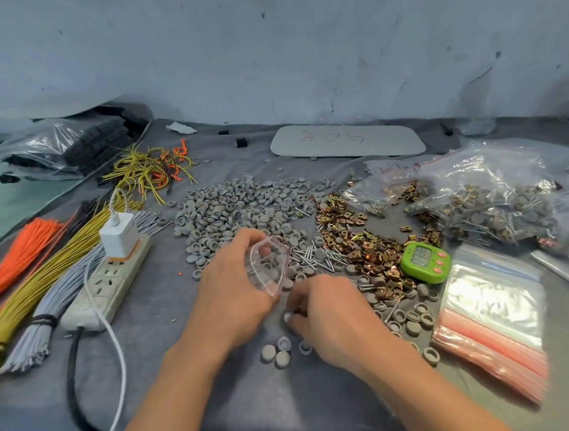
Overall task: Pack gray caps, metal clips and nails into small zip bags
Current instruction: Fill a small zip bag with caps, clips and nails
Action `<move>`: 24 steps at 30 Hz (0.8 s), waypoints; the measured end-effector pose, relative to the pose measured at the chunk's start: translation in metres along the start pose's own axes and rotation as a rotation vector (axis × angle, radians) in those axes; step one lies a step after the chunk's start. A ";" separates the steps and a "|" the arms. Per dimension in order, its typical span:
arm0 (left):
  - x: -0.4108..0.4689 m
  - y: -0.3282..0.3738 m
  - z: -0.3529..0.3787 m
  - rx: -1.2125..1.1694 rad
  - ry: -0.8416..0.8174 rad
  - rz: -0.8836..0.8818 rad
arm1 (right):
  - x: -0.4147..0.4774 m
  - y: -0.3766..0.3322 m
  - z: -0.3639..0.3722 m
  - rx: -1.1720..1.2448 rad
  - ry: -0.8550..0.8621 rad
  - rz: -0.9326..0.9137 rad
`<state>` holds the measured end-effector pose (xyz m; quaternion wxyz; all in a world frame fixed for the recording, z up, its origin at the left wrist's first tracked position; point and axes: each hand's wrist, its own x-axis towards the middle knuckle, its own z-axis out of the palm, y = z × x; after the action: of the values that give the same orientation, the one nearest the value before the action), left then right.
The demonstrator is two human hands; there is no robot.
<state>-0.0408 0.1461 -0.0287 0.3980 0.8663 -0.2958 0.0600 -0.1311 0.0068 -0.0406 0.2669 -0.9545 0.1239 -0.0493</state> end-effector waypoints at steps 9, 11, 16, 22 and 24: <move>-0.003 0.002 0.004 0.054 -0.101 0.016 | 0.007 -0.007 -0.019 0.544 0.313 0.031; -0.003 0.004 0.006 0.049 -0.120 0.028 | 0.006 -0.014 -0.017 0.576 0.329 -0.013; -0.003 0.009 0.005 -0.017 -0.095 -0.004 | 0.012 -0.018 -0.015 0.829 0.369 0.025; -0.003 0.006 0.000 -0.077 0.058 -0.008 | 0.022 0.013 -0.029 0.362 0.371 0.207; -0.002 0.005 -0.001 -0.088 0.109 -0.014 | 0.022 0.015 -0.025 0.115 0.187 0.224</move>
<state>-0.0451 0.1451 -0.0247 0.4516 0.8454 -0.2701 0.0913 -0.1175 -0.0235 -0.0268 0.3122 -0.9091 0.2506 -0.1148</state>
